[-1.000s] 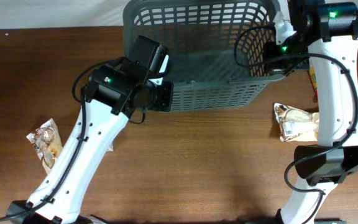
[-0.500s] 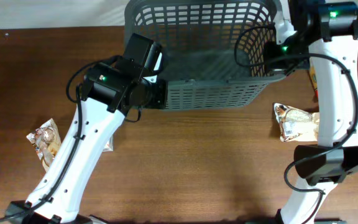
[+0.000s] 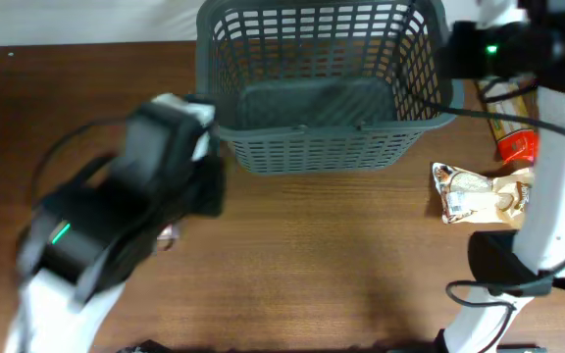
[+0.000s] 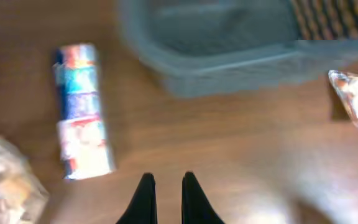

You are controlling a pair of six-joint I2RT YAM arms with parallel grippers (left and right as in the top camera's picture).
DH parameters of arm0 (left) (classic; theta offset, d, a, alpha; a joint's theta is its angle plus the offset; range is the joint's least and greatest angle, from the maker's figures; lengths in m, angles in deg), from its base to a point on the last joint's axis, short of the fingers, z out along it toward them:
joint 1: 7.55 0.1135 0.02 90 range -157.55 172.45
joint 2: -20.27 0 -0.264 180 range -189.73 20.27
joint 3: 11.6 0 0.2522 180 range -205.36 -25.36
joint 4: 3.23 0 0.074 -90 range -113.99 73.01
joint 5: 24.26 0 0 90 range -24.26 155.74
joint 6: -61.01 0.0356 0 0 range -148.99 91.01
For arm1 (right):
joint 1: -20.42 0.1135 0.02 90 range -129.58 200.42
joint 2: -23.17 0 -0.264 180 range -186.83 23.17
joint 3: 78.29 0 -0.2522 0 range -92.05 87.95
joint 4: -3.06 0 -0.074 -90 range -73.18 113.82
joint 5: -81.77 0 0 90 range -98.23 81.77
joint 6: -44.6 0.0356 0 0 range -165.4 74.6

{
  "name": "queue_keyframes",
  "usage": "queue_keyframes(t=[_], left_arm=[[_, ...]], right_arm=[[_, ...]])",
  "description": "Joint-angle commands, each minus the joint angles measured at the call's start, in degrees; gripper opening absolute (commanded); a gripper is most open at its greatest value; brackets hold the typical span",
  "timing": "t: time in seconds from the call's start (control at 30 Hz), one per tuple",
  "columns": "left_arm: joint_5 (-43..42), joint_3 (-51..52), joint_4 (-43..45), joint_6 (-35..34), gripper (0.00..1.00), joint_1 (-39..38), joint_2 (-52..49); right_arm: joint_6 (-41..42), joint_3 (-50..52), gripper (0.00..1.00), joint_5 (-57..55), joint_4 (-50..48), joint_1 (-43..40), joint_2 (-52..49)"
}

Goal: Pack container

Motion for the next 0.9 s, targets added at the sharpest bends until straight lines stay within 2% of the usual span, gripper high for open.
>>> queue_keyframes(t=[0.0,0.13,0.27,0.6,0.87], left_arm=[[9.3,0.0,-3.6,-3.0,0.02,3.1,4.8],[9.3,0.0,-8.6,-3.7,0.02,8.1,8.3],[9.3,0.0,-11.0,-3.8,0.02,10.7,9.0],[9.2,0.0,-11.5,-3.8,0.02,11.0,8.3],[9.1,0.0,-11.8,-3.8,0.02,11.0,8.3]], right_arm=[[6.9,-1.2,0.04,-7.6,0.3,-6.0,1.9],[10.4,0.9,0.04,-6.6,0.3,-15.0,1.2],[6.5,3.1,0.04,-2.1,-0.8,-18.6,-1.0],[3.0,5.3,0.04,-1.7,-2.5,-17.0,-10.1],[-0.7,5.4,0.04,8.7,-4.3,-16.9,-15.0]])
